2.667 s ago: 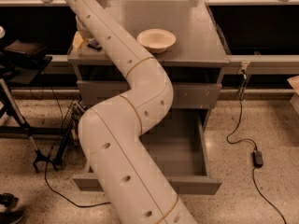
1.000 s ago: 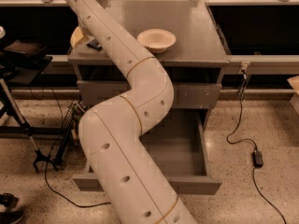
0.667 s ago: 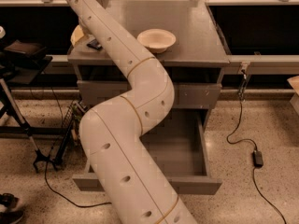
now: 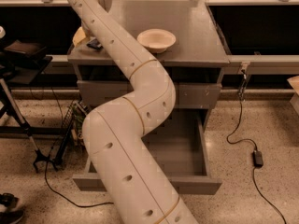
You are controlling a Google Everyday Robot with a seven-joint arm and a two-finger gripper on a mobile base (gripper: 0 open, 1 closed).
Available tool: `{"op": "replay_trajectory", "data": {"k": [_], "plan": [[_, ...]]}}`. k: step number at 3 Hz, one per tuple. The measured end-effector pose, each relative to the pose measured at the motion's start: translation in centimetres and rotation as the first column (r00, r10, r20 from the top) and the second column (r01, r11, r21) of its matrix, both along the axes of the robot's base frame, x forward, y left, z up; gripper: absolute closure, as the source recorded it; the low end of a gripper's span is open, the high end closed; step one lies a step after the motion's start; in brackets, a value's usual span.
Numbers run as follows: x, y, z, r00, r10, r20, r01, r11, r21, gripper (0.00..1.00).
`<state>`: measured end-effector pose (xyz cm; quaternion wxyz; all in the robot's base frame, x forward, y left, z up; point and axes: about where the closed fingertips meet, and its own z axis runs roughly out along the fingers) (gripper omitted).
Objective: Place rxbar blueberry into middle drawer
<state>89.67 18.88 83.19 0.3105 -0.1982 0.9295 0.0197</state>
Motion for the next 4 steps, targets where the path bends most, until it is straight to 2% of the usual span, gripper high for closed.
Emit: {"op": "replay_trajectory", "data": {"k": [2,3,4], "plan": [[1.37,-0.36,0.07,0.9989,-0.026,0.039,0.024,0.999,0.038,0.00],[1.43,-0.26,-0.08,0.9990,-0.020,0.039,0.018,0.999,0.040,0.00],[0.96,-0.04,-0.68,0.9998,-0.002,0.020,0.001,1.000,0.019,0.25]]}}
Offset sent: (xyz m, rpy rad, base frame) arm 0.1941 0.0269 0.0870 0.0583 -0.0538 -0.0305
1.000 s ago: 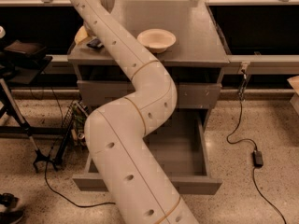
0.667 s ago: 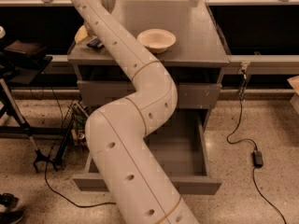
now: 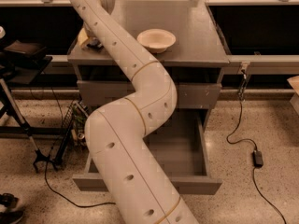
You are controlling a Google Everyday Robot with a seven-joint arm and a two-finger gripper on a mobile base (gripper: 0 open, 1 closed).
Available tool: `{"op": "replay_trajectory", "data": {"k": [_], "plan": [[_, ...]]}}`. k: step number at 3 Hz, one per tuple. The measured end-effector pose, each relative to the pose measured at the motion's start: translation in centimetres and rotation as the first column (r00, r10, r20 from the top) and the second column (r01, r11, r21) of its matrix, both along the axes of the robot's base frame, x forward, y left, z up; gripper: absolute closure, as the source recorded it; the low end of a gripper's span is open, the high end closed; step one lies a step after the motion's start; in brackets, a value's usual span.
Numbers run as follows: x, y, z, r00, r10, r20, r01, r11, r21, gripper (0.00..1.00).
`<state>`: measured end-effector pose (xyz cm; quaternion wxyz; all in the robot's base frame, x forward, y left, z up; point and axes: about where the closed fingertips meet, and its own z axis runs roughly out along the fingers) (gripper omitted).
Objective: Place rxbar blueberry into middle drawer
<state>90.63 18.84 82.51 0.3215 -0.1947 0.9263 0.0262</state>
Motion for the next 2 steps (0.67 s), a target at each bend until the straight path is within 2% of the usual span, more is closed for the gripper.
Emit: {"op": "replay_trajectory", "data": {"k": [1,2], "plan": [[-0.43,0.09,-0.30,0.9998,0.010,-0.016,-0.010,1.000,-0.016,0.45],[-0.67,0.06,0.30,0.9998,0.010,-0.016,-0.010,1.000,-0.016,0.57]]}}
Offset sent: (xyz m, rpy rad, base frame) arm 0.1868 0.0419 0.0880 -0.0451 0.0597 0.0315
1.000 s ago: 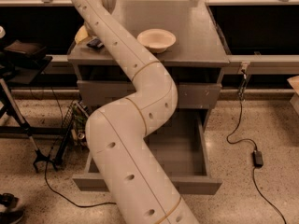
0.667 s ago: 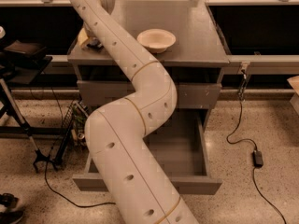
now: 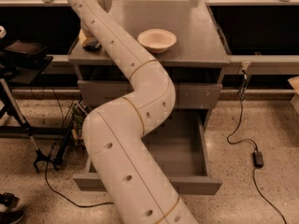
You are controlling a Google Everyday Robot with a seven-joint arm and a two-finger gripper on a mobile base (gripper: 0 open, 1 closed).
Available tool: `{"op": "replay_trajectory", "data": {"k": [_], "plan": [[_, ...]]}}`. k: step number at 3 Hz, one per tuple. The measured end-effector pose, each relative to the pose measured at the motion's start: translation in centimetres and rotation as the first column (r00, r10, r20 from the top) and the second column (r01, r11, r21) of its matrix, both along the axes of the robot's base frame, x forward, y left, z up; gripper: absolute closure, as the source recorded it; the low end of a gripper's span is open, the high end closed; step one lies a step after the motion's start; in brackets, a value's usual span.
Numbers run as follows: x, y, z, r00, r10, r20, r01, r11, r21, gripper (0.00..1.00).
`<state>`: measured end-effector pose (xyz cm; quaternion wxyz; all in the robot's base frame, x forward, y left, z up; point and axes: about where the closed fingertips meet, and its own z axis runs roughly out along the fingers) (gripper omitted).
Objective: Place rxbar blueberry into middle drawer
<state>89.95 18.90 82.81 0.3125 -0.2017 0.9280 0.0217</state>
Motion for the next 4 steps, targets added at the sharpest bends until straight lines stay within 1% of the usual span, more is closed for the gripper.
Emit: {"op": "replay_trajectory", "data": {"k": [1,2,3,4], "plan": [[-0.18,0.13,0.33,1.0000,0.000,0.000,0.000,1.000,0.000,0.76],[-0.46,0.30,0.27,0.9999,0.010,-0.007,-0.010,1.000,-0.012,0.98],[-0.69,0.44,0.33,0.9998,0.019,-0.011,-0.019,1.000,-0.020,1.00],[-0.93,0.66,0.68,0.9990,0.043,-0.009,-0.043,0.998,-0.035,1.00]]}}
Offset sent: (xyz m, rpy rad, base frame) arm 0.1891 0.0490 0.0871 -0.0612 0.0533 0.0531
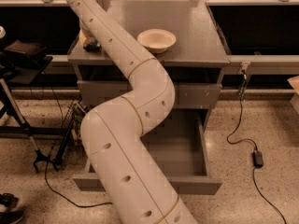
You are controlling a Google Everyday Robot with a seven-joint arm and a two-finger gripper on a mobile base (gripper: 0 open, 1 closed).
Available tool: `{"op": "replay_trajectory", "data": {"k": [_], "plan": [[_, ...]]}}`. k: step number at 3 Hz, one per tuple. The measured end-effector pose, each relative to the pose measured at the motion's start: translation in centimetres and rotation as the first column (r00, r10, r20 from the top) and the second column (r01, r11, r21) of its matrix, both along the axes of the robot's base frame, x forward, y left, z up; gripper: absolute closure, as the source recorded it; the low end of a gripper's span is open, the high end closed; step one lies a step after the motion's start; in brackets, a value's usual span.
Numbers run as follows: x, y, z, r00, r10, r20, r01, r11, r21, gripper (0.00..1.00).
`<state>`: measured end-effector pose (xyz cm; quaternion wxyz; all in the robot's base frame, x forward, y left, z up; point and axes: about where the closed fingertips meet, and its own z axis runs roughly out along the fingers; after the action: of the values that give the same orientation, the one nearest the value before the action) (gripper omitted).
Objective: Place rxbar blueberry into middle drawer
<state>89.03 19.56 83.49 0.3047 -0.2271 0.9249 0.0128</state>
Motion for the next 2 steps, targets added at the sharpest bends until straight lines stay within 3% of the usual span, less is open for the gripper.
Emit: {"op": "replay_trajectory", "data": {"k": [2], "plan": [[0.0,0.0,3.1,0.9987,0.018,0.048,-0.019,1.000,0.020,1.00]]}}
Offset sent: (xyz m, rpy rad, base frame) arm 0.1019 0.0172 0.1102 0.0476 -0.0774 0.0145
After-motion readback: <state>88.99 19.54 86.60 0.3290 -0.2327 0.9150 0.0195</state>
